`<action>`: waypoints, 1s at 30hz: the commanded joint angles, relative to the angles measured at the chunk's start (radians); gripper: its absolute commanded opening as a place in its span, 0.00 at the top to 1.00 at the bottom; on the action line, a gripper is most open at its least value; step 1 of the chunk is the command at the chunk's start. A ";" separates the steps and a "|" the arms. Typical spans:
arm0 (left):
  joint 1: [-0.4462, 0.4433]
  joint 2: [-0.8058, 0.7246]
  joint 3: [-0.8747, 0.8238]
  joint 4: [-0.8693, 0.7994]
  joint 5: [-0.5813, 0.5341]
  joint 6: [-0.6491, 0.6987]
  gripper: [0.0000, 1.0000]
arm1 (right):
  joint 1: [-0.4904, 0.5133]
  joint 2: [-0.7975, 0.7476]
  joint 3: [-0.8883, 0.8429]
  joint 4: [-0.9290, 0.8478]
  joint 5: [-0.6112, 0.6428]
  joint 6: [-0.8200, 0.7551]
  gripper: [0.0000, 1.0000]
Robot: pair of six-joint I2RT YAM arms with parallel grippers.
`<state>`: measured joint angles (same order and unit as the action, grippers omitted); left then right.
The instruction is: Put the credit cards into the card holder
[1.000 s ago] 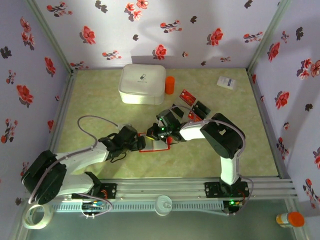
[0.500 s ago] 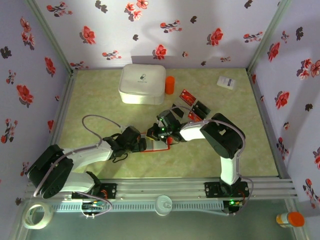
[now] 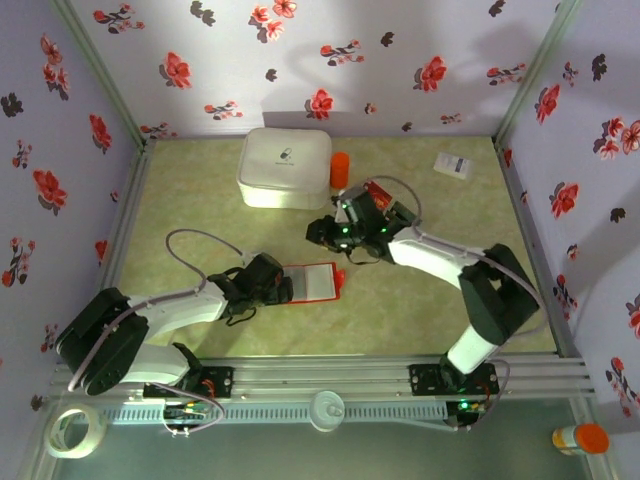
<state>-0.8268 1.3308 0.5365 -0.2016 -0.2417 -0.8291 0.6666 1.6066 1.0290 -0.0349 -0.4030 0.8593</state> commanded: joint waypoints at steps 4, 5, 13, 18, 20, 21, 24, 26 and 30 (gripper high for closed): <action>-0.002 0.042 0.011 -0.084 -0.031 -0.001 0.04 | -0.085 -0.075 0.077 -0.414 0.201 -0.285 0.61; -0.004 0.046 0.015 -0.087 -0.030 -0.001 0.04 | -0.095 -0.079 0.089 -0.458 0.235 -0.322 0.60; -0.005 0.053 0.014 -0.096 -0.036 -0.004 0.04 | -0.136 -0.059 0.178 -0.706 0.495 -0.566 0.56; -0.005 0.056 0.013 -0.093 -0.036 -0.005 0.04 | -0.135 -0.008 0.228 -0.776 0.610 -0.640 0.55; -0.005 0.057 0.013 -0.093 -0.036 -0.004 0.04 | -0.136 0.014 0.245 -0.790 0.653 -0.661 0.56; -0.005 0.056 0.013 -0.092 -0.036 -0.004 0.04 | -0.136 0.026 0.255 -0.796 0.673 -0.668 0.56; -0.004 0.057 0.011 -0.091 -0.035 -0.006 0.04 | -0.136 0.066 0.283 -0.814 0.729 -0.688 0.56; -0.005 0.057 0.009 -0.090 -0.037 -0.007 0.04 | -0.136 0.092 0.300 -0.819 0.763 -0.700 0.56; -0.005 0.056 0.007 -0.091 -0.036 -0.007 0.04 | -0.139 0.132 0.319 -0.824 0.800 -0.713 0.57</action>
<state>-0.8314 1.3586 0.5613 -0.2310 -0.2543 -0.8295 0.5346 1.7157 1.3155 -0.8177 0.3164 0.1822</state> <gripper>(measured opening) 0.960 0.428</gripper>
